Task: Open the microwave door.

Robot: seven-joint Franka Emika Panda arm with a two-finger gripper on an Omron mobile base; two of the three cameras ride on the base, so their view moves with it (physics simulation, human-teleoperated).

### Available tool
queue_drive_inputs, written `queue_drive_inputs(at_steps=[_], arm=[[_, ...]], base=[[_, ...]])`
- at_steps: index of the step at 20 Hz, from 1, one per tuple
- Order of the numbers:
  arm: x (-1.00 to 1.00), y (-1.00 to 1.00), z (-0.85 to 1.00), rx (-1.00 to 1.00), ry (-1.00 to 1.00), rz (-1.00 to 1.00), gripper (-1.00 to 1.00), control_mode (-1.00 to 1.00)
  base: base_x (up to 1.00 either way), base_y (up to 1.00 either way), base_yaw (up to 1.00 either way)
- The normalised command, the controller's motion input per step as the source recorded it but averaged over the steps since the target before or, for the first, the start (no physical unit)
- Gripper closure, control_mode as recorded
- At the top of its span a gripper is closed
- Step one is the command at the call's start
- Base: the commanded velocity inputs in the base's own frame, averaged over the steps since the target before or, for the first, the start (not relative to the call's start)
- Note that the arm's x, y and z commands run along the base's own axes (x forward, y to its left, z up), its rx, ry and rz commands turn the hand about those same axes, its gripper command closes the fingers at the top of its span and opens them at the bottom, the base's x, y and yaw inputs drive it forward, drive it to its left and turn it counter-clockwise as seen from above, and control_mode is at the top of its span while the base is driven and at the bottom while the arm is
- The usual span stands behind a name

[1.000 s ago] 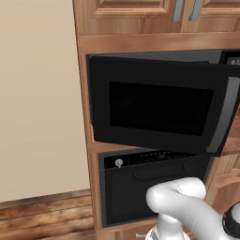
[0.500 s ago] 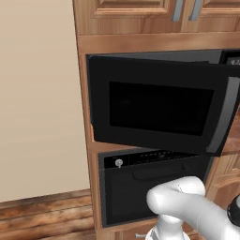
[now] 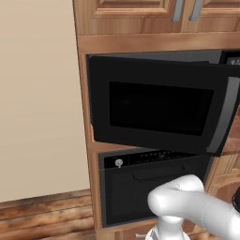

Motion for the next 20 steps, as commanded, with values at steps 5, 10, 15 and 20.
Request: queue_drive_inputs(at_steps=[5, 10, 15, 20], arm=[[0.45, -0.03, -0.17, 0.0, -0.02, 0.09, -1.0, -1.0], [0.41, 0.0, -0.04, 0.0, -0.02, 0.03, -1.0, -1.0], [0.48, 0.05, 0.0, 0.0, -0.01, 0.01, -1.0, -1.0], [0.41, 0.07, 0.0, 0.0, -0.01, 0.0, -1.0, -1.0]], base=[[0.0, 0.0, 0.0], [0.0, 0.0, 0.0], [0.0, 0.0, 0.0], [0.0, 0.0, 0.0]])
